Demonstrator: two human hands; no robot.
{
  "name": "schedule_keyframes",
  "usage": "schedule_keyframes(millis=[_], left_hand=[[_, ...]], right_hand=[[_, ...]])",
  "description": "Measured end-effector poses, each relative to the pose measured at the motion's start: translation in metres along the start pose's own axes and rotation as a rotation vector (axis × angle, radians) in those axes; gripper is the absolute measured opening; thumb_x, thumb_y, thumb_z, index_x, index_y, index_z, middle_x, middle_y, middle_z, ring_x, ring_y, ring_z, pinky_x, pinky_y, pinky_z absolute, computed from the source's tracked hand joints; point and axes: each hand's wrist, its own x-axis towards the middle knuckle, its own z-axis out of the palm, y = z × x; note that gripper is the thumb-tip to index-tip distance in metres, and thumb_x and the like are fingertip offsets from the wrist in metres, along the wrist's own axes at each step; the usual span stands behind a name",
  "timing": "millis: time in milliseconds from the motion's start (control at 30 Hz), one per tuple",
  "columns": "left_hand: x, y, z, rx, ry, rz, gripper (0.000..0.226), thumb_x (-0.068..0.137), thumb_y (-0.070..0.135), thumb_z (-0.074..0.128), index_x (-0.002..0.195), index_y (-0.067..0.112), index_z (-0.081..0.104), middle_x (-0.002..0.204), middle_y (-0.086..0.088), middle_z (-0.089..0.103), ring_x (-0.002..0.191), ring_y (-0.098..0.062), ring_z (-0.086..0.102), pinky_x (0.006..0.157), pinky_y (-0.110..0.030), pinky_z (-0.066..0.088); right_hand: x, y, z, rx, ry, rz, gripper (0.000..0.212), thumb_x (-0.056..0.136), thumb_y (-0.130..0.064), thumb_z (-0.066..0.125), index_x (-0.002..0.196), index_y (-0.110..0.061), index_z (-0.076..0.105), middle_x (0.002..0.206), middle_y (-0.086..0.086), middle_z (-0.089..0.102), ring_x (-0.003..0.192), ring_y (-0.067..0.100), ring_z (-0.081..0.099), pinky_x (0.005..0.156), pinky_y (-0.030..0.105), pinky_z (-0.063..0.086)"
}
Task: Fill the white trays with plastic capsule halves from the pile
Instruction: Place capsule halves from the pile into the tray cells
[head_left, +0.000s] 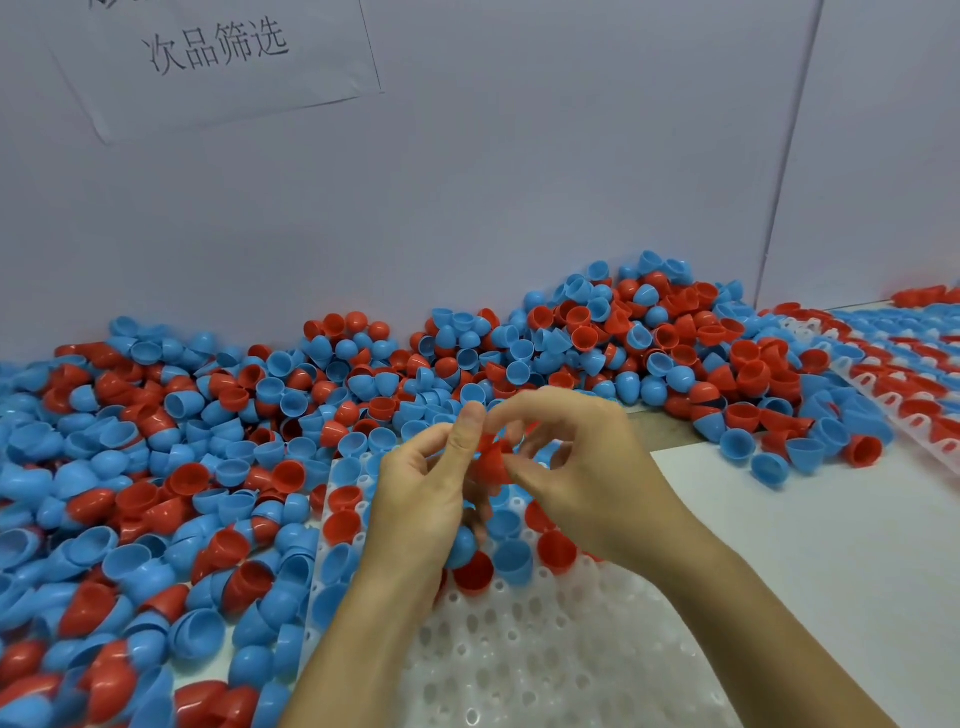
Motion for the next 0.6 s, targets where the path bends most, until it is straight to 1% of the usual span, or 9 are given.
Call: schedule_keyframes(millis=[100, 167, 267, 333, 367, 433, 467, 533, 600], left_hand=[[-0.002, 0.001, 0.0, 0.023, -0.026, 0.057, 0.052, 0.075, 0.069, 0.059, 0.081, 0.021, 0.079, 0.065, -0.009, 0.066, 0.047, -0.016, 0.054, 0.043, -0.026, 0.047], [-0.002, 0.003, 0.001, -0.002, -0.028, 0.053, 0.049, 0.074, 0.068, 0.061, 0.081, 0.023, 0.079, 0.066, -0.009, 0.066, 0.045, -0.015, 0.053, 0.04, -0.025, 0.045], [0.0, 0.005, -0.002, -0.055, 0.05, 0.031, 0.041, 0.07, 0.064, 0.066, 0.079, 0.025, 0.077, 0.067, -0.004, 0.067, 0.046, -0.015, 0.055, 0.04, -0.025, 0.045], [0.001, 0.006, -0.006, -0.119, 0.117, 0.003, 0.033, 0.071, 0.057, 0.07, 0.072, 0.025, 0.076, 0.065, -0.003, 0.066, 0.046, -0.014, 0.053, 0.04, -0.024, 0.045], [0.002, 0.008, -0.008, -0.177, 0.144, -0.018, 0.029, 0.073, 0.052, 0.071, 0.068, 0.024, 0.075, 0.064, -0.002, 0.064, 0.045, -0.013, 0.052, 0.039, -0.024, 0.044], [0.002, 0.01, -0.012, -0.3, 0.177, -0.044, 0.024, 0.076, 0.044, 0.071, 0.065, 0.023, 0.074, 0.064, -0.003, 0.062, 0.046, -0.013, 0.051, 0.038, -0.024, 0.042], [0.003, 0.011, -0.015, -0.345, 0.189, -0.046, 0.024, 0.077, 0.042, 0.071, 0.067, 0.02, 0.073, 0.064, -0.003, 0.061, 0.046, -0.013, 0.05, 0.038, -0.025, 0.042], [0.003, 0.013, -0.02, -0.407, 0.201, -0.042, 0.023, 0.077, 0.04, 0.07, 0.072, 0.017, 0.07, 0.065, -0.003, 0.061, 0.046, -0.013, 0.05, 0.038, -0.025, 0.041], [0.003, 0.014, -0.023, -0.435, 0.21, -0.043, 0.024, 0.078, 0.038, 0.069, 0.077, 0.015, 0.067, 0.065, -0.002, 0.06, 0.046, -0.012, 0.05, 0.038, -0.024, 0.041]], right_hand=[[0.0, -0.001, 0.001, -0.058, 0.001, -0.086, 0.027, 0.085, -0.003, 0.07, 0.096, -0.026, 0.078, 0.078, -0.014, 0.066, 0.077, 0.009, 0.062, 0.065, 0.012, 0.047], [0.002, -0.001, -0.003, -0.082, 0.039, -0.077, 0.022, 0.086, -0.002, 0.071, 0.096, -0.02, 0.079, 0.076, -0.018, 0.066, 0.076, 0.005, 0.063, 0.066, 0.013, 0.049], [0.003, 0.008, -0.031, -0.073, 0.022, 0.092, 0.02, 0.087, -0.003, 0.072, 0.094, -0.02, 0.078, 0.069, -0.02, 0.068, 0.072, -0.006, 0.066, 0.064, 0.007, 0.05], [0.001, 0.021, -0.059, -0.188, -0.046, 0.217, 0.018, 0.087, -0.008, 0.072, 0.091, -0.025, 0.077, 0.065, -0.027, 0.067, 0.071, -0.013, 0.063, 0.059, 0.005, 0.048], [-0.002, 0.027, -0.072, -0.277, -0.069, 0.277, 0.017, 0.087, -0.012, 0.073, 0.088, -0.029, 0.077, 0.066, -0.026, 0.067, 0.072, -0.011, 0.063, 0.058, 0.009, 0.049], [-0.006, 0.035, -0.092, -0.421, -0.134, 0.408, 0.019, 0.087, -0.019, 0.075, 0.079, -0.036, 0.074, 0.073, -0.015, 0.07, 0.074, 0.004, 0.065, 0.061, 0.018, 0.053], [-0.008, 0.038, -0.098, -0.458, -0.179, 0.465, 0.025, 0.086, -0.019, 0.075, 0.073, -0.04, 0.07, 0.074, -0.011, 0.07, 0.073, 0.01, 0.064, 0.06, 0.02, 0.053], [-0.009, 0.041, -0.101, -0.501, -0.277, 0.532, 0.033, 0.085, -0.017, 0.075, 0.068, -0.043, 0.066, 0.069, -0.009, 0.066, 0.066, 0.011, 0.058, 0.048, 0.015, 0.045], [-0.009, 0.04, -0.094, -0.561, -0.364, 0.567, 0.028, 0.085, -0.014, 0.073, 0.078, -0.041, 0.071, 0.072, -0.012, 0.062, 0.067, 0.009, 0.057, 0.044, 0.012, 0.041]])
